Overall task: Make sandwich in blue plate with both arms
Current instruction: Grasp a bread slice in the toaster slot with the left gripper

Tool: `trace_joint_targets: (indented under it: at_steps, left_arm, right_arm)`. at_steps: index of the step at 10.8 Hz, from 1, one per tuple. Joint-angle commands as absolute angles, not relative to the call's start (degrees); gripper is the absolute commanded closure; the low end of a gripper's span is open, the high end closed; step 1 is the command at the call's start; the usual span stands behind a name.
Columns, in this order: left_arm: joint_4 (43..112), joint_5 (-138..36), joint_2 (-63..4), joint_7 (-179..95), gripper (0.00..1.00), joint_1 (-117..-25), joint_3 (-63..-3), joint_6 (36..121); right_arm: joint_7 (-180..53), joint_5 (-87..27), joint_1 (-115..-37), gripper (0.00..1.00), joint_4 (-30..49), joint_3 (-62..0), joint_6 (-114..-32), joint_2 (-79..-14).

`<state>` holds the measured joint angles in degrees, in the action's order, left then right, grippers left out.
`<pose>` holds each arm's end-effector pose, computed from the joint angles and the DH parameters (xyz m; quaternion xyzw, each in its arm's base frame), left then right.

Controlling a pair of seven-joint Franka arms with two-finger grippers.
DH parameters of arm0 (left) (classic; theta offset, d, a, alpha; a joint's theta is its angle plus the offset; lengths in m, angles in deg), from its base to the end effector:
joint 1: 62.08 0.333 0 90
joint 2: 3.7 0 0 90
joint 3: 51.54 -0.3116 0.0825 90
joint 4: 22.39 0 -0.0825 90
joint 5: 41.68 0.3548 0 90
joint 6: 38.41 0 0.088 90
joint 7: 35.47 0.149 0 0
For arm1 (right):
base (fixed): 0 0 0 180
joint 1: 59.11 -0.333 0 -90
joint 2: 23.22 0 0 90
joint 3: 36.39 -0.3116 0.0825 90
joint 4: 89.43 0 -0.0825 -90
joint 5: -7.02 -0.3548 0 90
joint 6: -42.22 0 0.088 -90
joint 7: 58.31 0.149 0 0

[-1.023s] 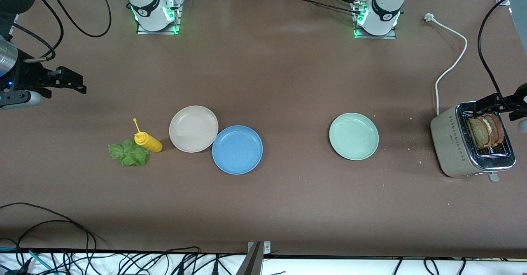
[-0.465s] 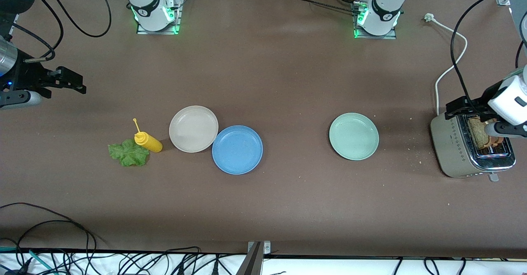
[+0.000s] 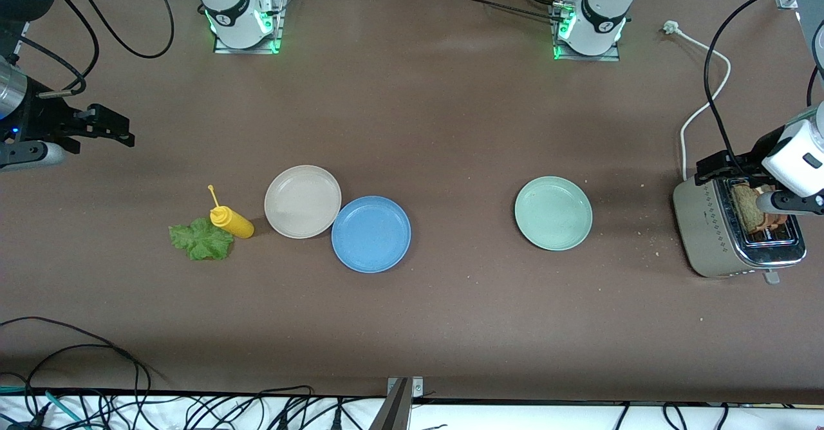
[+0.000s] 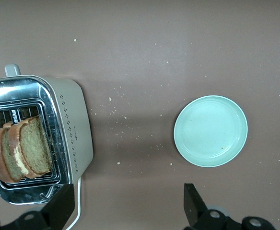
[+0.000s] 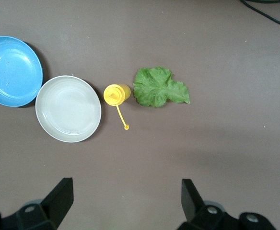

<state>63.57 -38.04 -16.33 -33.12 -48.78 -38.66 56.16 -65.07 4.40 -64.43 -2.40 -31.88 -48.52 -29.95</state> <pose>0.5880 0.0243 0.4956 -0.9993 0.0185 0.0325 0.0063 0.5577 0.0168 0.5387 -0.9974 -0.0652 0.0252 0.0196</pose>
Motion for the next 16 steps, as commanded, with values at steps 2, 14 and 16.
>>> trace_joint_targets:
  at_steps: [2, 14, 16]
  left_arm:
    - [64.6, -36.9, -15.6, -32.9, 0.00, -48.5, -38.4, 56.2]
    - [63.6, -31.9, -23.3, -27.9, 0.00, -42.1, -39.4, 63.5]
    - [62.4, -31.6, -26.8, -27.7, 0.00, -39.9, -39.4, 66.3]
  right_arm:
    - [-65.4, 3.9, -64.3, 0.00, -3.2, -31.8, -48.2, -29.9]
    - [-65.4, 3.9, -64.3, 0.00, -3.2, -31.8, -48.2, -29.9]
    - [-65.4, 3.9, -64.3, 0.00, -3.2, -31.8, -48.2, -29.9]
